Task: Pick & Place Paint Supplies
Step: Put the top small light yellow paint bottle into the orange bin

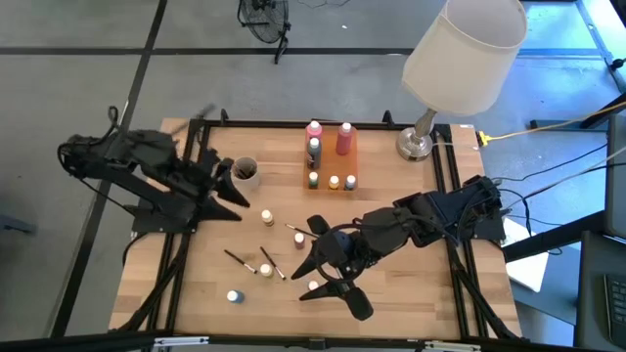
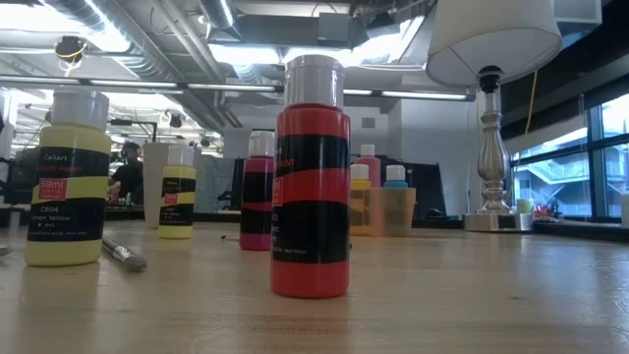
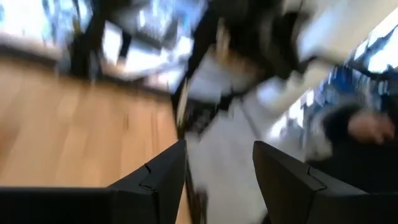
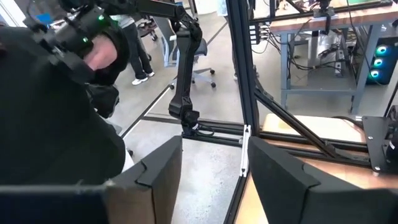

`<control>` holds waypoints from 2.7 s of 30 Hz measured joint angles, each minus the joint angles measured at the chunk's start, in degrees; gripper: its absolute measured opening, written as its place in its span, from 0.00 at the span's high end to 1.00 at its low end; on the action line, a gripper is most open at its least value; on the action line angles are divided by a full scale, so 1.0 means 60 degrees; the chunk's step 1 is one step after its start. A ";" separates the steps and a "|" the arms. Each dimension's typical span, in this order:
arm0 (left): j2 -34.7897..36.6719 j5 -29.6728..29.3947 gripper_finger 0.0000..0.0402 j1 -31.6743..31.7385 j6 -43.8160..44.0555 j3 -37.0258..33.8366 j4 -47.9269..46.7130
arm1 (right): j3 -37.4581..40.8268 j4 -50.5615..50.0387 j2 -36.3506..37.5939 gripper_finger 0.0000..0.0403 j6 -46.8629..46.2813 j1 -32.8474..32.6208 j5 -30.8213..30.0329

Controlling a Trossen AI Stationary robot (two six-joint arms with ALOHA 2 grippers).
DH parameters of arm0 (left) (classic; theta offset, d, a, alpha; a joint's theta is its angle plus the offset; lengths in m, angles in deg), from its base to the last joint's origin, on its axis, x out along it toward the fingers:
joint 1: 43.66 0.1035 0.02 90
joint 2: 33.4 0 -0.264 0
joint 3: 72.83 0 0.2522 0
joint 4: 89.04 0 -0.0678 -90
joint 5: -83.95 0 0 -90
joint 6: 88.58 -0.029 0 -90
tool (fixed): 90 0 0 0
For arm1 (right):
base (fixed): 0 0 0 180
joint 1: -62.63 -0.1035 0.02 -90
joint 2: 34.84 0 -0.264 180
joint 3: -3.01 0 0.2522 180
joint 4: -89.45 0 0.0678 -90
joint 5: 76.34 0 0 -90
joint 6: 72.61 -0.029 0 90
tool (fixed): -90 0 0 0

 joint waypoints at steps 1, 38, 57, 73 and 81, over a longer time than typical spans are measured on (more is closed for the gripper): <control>-0.0049 0.0189 0.55 -0.0003 -0.0103 0.0000 -0.0483 | 0.0000 -0.0005 0.0000 0.52 -0.0001 0.0000 0.0003; -0.4127 -0.2280 0.58 0.0845 -0.9472 -0.0663 -0.5793 | 0.0000 -0.0199 0.0000 0.52 -0.0328 0.0000 0.0025; -0.1651 -0.0746 0.62 0.1008 -0.5434 -0.3204 -0.4832 | 0.0000 -0.0366 0.0000 0.52 -0.0503 -0.0106 0.0025; 0.0113 0.0113 0.48 0.0940 -0.4858 -0.4098 -0.3112 | 0.0000 -0.0500 0.0004 0.52 -0.0397 -0.0055 0.0021; 0.0030 -0.0073 0.40 0.0936 -0.4395 -0.4115 -0.3061 | 0.0000 -0.0519 0.0004 0.52 -0.0393 -0.0055 0.0021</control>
